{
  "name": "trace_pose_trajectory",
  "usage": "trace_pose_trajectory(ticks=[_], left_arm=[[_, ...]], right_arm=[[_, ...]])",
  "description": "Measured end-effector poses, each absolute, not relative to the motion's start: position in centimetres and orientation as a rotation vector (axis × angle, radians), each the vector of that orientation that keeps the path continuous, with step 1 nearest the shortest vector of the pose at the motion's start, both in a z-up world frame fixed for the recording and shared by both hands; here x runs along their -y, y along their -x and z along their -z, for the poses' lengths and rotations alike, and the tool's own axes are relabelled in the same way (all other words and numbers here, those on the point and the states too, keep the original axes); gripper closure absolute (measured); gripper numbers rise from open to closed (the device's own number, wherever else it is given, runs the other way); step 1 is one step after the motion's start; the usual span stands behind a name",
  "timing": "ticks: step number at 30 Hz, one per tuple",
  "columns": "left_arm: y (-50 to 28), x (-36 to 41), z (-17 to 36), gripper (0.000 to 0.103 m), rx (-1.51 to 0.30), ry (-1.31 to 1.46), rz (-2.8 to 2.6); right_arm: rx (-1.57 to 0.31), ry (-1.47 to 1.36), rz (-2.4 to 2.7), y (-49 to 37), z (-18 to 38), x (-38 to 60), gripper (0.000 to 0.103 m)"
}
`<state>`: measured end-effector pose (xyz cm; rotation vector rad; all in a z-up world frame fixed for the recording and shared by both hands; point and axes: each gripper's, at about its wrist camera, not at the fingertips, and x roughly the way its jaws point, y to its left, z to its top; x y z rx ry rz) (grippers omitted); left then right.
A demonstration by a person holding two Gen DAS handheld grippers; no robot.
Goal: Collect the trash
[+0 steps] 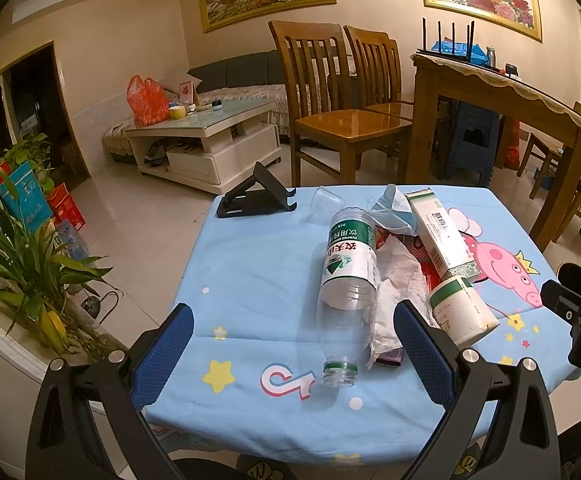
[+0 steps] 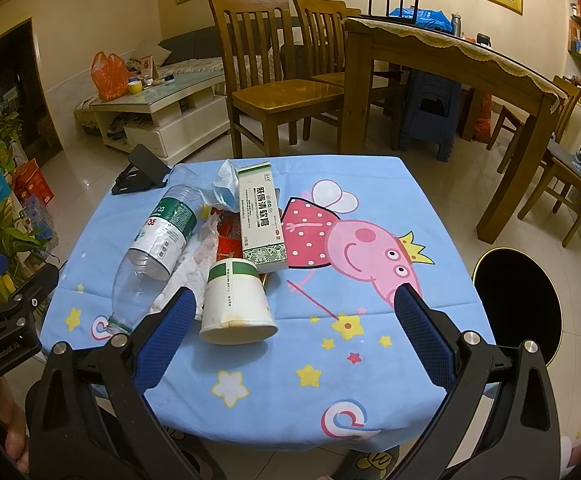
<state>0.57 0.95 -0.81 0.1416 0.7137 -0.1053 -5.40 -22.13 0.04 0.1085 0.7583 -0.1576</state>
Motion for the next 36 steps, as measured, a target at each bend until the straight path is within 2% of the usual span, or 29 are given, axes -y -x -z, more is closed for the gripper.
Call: trace_pose_trajectory(ticks=[14,23,28,32,36], left_arm=[[-1.1,-2.0,1.5,0.006,-0.743,-0.123,0.100],[-3.6,-6.9,4.6,0.006,-0.797,-0.113,-0.010],[-4.8,-11.5,6.2,0.006,-0.824,-0.064,-0.082],[-5.1,-14.0,7.0,0.006,-0.835,-0.033,-0.109],[-4.9,-15.5,7.3,0.006,-0.834,-0.028,-0.121]], right_arm=[[-0.764,-0.103,0.128,5.5,-0.1,21.5,0.005],[-0.779,-0.065,-0.134,4.2,-0.3,17.5,0.005],[-0.824,-0.061,-0.379,-1.4,-0.3,13.1,0.005],[-0.970,-0.065,-0.385,-8.5,2.5,9.9,0.014],[-1.095,0.025,-0.256,-13.5,5.9,7.8,0.014]])
